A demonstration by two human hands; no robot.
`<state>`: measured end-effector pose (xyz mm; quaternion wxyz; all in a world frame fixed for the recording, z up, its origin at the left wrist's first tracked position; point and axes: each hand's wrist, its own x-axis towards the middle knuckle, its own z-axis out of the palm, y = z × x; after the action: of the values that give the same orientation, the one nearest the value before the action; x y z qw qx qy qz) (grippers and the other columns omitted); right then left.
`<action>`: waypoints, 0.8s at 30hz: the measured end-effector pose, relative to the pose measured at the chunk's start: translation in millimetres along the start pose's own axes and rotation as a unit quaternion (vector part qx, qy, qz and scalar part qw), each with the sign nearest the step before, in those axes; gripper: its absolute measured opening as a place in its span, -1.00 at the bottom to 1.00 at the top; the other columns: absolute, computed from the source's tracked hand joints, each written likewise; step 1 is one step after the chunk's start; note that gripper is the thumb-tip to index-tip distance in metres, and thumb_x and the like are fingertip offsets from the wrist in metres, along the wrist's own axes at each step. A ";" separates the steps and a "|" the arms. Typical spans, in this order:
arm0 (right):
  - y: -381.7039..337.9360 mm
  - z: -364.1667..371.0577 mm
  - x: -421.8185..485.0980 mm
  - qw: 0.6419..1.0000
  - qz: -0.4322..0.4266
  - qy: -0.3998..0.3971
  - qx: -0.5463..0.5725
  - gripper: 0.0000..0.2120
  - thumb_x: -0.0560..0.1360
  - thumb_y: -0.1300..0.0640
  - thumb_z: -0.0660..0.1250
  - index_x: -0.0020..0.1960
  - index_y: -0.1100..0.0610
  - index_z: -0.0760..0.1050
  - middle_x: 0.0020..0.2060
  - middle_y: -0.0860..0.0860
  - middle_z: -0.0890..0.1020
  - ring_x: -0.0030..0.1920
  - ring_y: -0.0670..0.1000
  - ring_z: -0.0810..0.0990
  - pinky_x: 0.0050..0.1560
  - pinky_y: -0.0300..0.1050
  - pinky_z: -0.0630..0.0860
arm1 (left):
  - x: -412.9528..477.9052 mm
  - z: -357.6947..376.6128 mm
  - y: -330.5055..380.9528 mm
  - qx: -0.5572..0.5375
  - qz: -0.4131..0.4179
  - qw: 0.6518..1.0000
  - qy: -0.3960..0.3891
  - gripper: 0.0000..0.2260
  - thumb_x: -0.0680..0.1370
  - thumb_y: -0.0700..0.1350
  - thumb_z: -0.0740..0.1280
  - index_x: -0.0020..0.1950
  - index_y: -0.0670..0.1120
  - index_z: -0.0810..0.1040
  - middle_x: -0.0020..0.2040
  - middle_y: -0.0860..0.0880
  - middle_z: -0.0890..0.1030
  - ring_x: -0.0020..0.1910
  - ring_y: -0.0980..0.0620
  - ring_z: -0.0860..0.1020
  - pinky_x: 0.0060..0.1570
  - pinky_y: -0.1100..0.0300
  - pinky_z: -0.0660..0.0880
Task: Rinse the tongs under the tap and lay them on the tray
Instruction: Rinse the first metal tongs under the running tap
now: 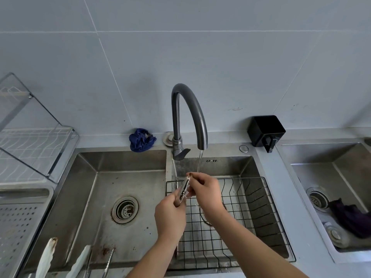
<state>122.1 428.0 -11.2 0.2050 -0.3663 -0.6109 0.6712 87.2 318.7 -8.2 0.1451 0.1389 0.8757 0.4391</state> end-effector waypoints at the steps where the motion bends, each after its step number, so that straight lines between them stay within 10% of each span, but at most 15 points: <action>1: -0.8 0.6 2.3 1.000 -0.001 0.011 0.007 -0.77 0.59 0.20 0.36 -0.14 -0.04 0.71 -0.45 0.02 0.60 -0.43 0.00 0.57 -0.29 -0.04 0.63 | -1.3 0.2 1.7 -0.009 0.006 1.000 -0.009 -0.85 0.53 -0.24 0.43 0.04 -0.31 0.60 -0.38 -0.04 0.51 -0.32 -0.01 0.53 -0.39 0.37 0.38; 10: 2.0 4.0 -0.9 0.999 0.019 -0.023 0.033 -0.78 0.58 0.27 0.32 -0.17 0.12 0.67 -0.37 0.13 0.66 -0.37 0.06 0.59 -0.34 -0.10 0.60 | 2.9 -2.1 -1.0 -0.034 0.050 0.997 -0.041 -0.58 0.52 -0.38 0.31 0.32 -0.06 0.61 -0.12 -0.18 0.62 -0.23 0.00 0.52 -0.27 0.49 0.39; 18: 4.8 -3.7 5.4 0.999 0.022 -0.007 0.034 -0.77 0.55 0.32 0.33 -0.15 0.08 0.69 -0.42 0.05 0.63 -0.42 0.01 0.56 -0.37 -0.14 0.58 | 1.4 8.1 -9.7 -0.009 0.043 0.998 -0.035 -0.87 0.49 -0.43 0.31 0.02 -0.44 0.50 -0.38 0.09 0.39 -0.38 0.12 0.38 -0.29 0.38 0.36; 24: 4.0 -16.2 13.3 0.999 0.012 0.009 0.039 -0.84 0.57 0.18 0.39 -0.16 0.11 0.71 -0.43 0.06 0.60 -0.42 0.00 0.55 -0.37 -0.12 0.58 | 2.0 11.9 -0.6 -0.056 0.041 0.995 -0.074 -0.60 0.47 -0.41 0.33 -0.39 0.00 0.33 -0.42 0.03 0.37 -0.46 0.19 0.38 -0.44 0.37 0.33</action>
<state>126.2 447.8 -18.0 0.2165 -0.3709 -0.5783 0.6936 89.7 327.8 -15.7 0.1988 0.1980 0.8303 0.4815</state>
